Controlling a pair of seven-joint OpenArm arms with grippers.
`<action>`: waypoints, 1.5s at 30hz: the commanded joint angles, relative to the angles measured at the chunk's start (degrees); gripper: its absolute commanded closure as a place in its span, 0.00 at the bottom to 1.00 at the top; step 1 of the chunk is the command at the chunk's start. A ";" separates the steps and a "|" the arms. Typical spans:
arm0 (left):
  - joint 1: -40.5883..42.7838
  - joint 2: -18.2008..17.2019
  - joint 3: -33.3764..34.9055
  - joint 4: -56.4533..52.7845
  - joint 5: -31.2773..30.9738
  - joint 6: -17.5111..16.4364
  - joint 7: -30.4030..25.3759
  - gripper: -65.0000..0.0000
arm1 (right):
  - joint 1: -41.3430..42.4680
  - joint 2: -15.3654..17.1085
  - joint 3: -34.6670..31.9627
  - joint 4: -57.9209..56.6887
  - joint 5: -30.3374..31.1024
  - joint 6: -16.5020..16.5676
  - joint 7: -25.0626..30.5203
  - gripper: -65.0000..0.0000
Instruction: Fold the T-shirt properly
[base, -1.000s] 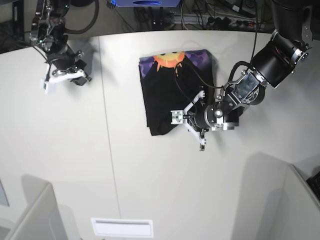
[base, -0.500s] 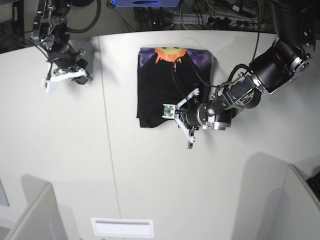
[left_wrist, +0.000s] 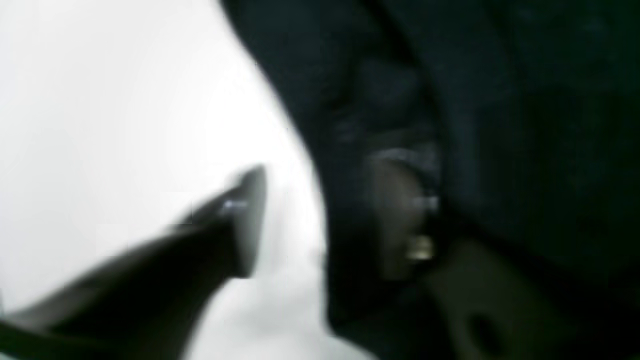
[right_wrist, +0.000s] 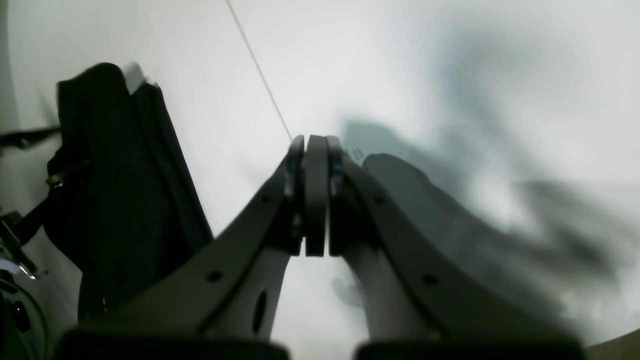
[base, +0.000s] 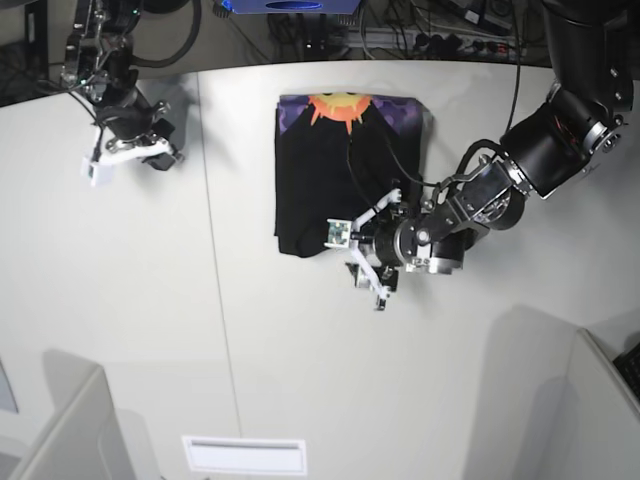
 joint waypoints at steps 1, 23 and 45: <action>-1.89 -0.18 -0.46 0.65 -0.02 -0.47 -0.14 0.33 | 0.18 0.58 -0.08 1.00 0.29 0.37 0.51 1.00; 15.78 2.46 -45.03 25.00 -0.02 -0.47 -0.22 0.71 | -4.04 5.41 -0.35 8.48 -9.21 0.55 0.86 1.00; 62.46 2.28 -69.20 33.79 0.51 -0.47 -29.41 1.00 | -29.54 3.56 0.27 8.48 -33.73 17.78 26.97 1.00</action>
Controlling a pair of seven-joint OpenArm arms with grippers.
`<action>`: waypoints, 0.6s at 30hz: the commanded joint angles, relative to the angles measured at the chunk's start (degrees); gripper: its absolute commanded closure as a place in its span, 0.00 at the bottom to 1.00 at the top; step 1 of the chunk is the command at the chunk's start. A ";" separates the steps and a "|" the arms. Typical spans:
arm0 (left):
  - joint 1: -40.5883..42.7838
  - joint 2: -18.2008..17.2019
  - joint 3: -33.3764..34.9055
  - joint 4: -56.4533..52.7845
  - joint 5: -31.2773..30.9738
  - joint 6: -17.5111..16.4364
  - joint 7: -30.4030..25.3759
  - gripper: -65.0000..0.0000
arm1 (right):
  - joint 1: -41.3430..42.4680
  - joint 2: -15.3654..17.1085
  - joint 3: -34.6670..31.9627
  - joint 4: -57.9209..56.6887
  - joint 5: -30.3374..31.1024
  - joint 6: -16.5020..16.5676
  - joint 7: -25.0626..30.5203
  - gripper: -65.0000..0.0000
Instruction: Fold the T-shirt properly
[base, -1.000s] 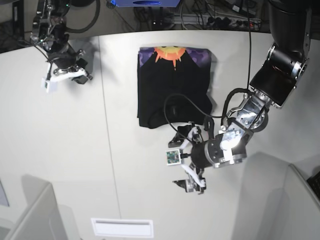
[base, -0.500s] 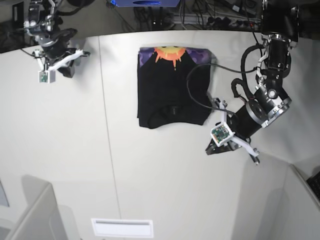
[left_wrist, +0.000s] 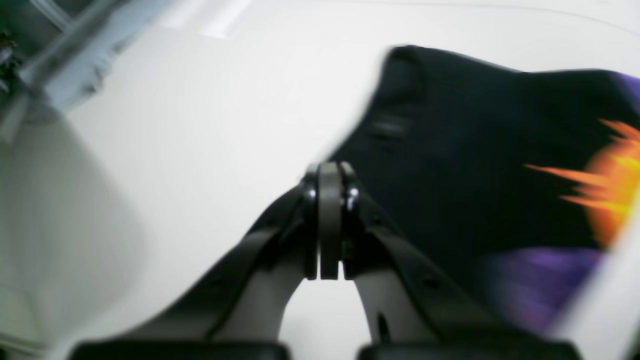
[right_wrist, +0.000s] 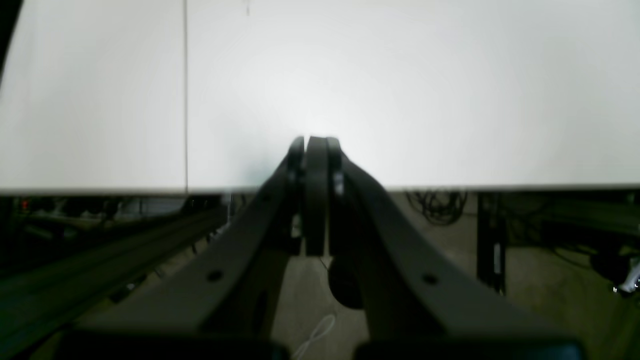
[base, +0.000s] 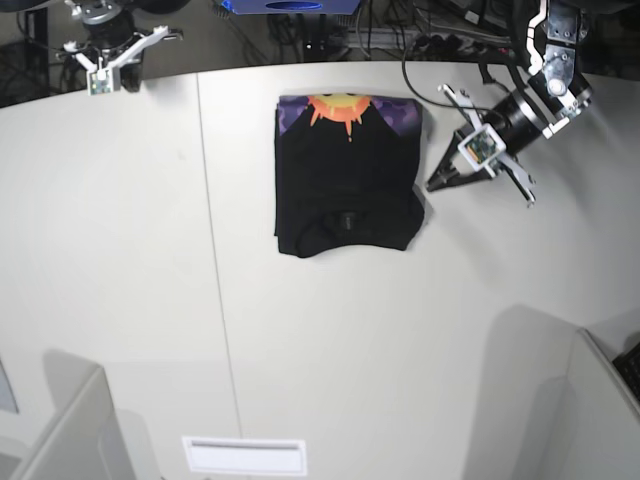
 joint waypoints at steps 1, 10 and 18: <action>2.02 -0.61 -0.31 0.92 -0.89 0.36 -2.69 1.00 | -1.65 0.44 0.47 1.00 0.12 -0.21 1.20 1.00; 19.87 -0.61 -4.00 0.83 -0.80 0.36 -8.05 1.00 | -12.64 0.44 0.29 0.82 0.03 -0.21 0.68 1.00; 29.54 -0.52 -3.30 -4.80 -0.80 0.36 -8.05 1.00 | -15.10 0.44 -0.50 -2.96 0.03 -0.12 -11.54 1.00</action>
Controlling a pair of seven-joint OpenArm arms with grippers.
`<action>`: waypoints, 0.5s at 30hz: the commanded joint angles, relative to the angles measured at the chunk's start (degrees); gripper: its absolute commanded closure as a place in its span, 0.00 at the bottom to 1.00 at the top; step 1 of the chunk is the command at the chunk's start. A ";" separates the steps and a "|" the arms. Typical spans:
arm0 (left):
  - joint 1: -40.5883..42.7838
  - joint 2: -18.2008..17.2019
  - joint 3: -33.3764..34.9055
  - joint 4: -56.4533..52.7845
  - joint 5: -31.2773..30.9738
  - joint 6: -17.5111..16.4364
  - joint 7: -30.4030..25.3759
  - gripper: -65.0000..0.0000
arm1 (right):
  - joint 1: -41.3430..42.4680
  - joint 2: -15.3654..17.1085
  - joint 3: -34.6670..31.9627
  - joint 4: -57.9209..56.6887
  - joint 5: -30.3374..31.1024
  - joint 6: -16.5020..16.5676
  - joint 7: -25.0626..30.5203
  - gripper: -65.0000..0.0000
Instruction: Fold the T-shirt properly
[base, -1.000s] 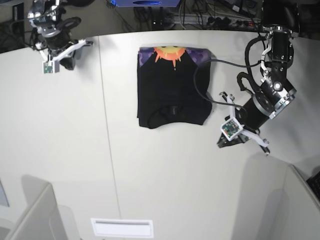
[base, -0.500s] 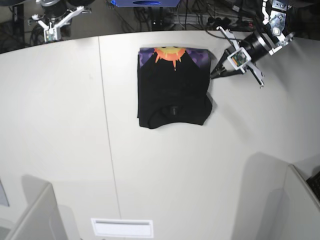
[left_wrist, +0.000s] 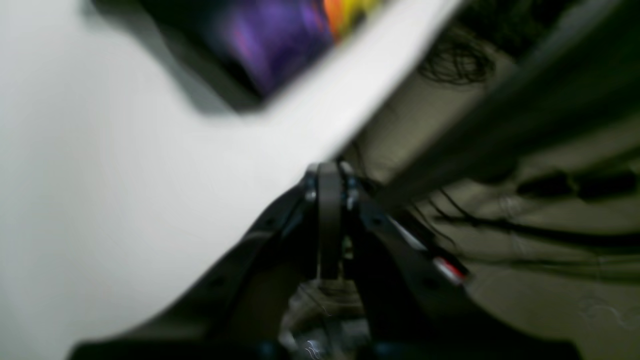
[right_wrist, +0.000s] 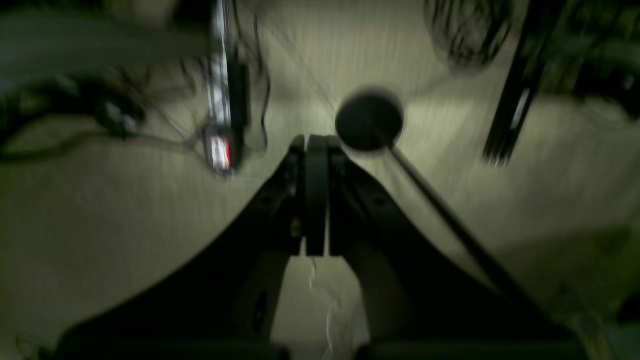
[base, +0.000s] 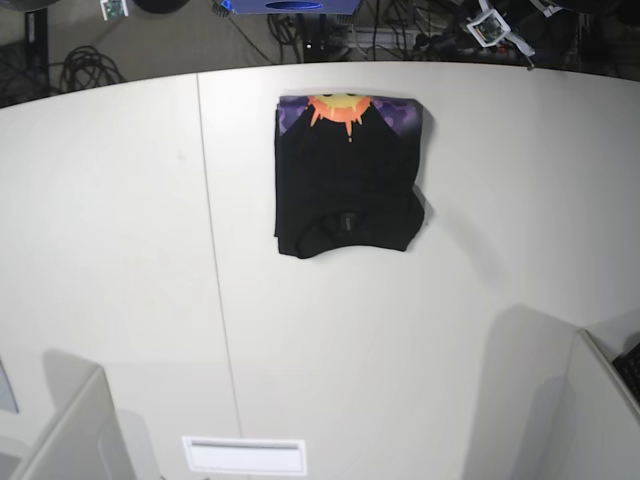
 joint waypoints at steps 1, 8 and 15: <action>1.04 -0.25 -0.09 -0.91 -0.80 -0.06 -1.38 1.00 | -0.92 0.64 -0.81 -0.58 0.08 -0.12 -0.09 1.00; 0.77 -0.08 4.22 -13.93 -0.80 -0.06 -1.47 1.00 | 3.83 9.34 -16.55 -13.33 0.08 -0.12 -0.18 1.00; -4.68 0.18 13.01 -26.85 -0.80 -0.06 -1.38 1.00 | 15.87 11.72 -27.01 -31.17 0.17 -0.12 -0.09 1.00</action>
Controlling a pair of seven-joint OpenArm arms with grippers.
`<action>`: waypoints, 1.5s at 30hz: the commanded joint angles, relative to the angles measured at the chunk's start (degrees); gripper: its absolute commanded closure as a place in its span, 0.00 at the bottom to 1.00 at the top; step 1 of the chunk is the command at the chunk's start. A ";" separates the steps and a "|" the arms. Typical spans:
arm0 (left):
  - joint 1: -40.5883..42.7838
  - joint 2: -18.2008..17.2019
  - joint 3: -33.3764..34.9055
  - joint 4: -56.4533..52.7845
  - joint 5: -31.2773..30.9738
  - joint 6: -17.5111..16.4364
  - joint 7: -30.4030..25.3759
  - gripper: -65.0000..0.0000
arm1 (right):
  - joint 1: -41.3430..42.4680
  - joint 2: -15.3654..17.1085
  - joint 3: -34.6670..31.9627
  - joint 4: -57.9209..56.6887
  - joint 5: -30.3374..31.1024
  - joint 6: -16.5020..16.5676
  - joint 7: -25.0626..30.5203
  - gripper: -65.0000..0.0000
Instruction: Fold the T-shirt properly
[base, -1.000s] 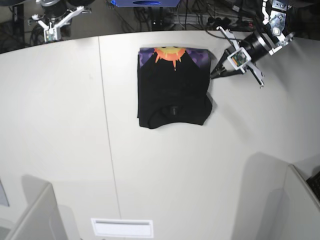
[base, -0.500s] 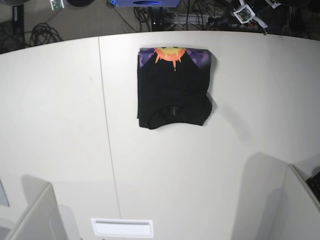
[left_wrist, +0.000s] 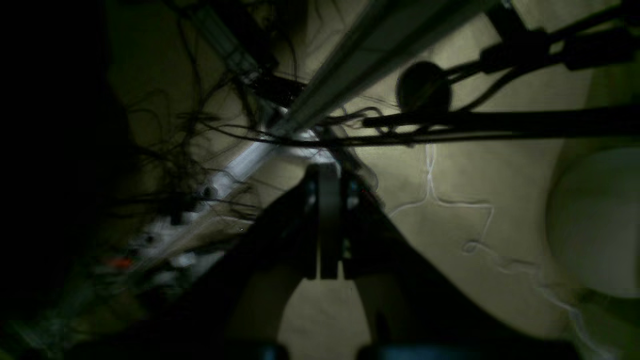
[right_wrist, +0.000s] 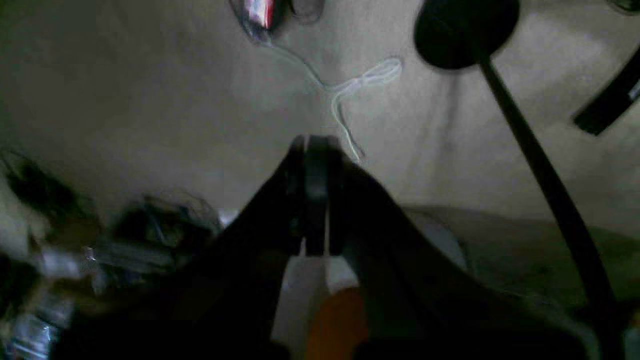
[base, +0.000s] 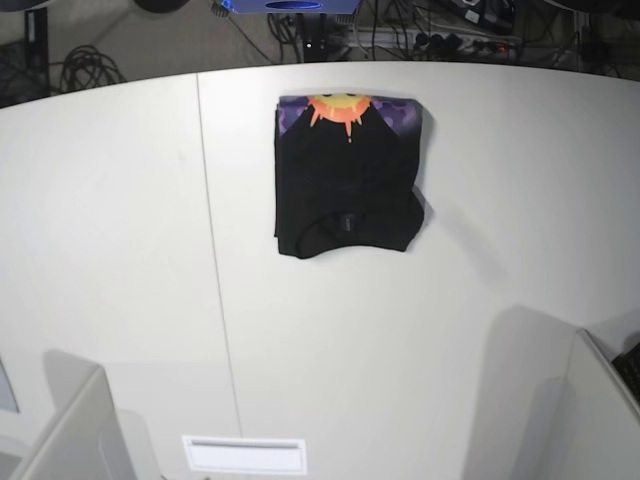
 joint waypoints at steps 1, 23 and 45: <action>0.21 -0.36 1.59 -2.05 -0.58 -0.65 -0.79 1.00 | 0.69 1.01 -1.33 -1.63 0.17 -0.14 0.37 1.00; -32.31 13.44 9.94 -65.70 -0.67 6.87 -1.06 1.00 | 30.32 -5.67 -26.48 -56.32 0.34 -0.14 22.70 1.00; -40.31 14.58 9.77 -67.55 -0.93 15.40 -1.06 1.00 | 37.88 -14.46 -11.09 -71.00 0.52 -0.49 37.38 1.00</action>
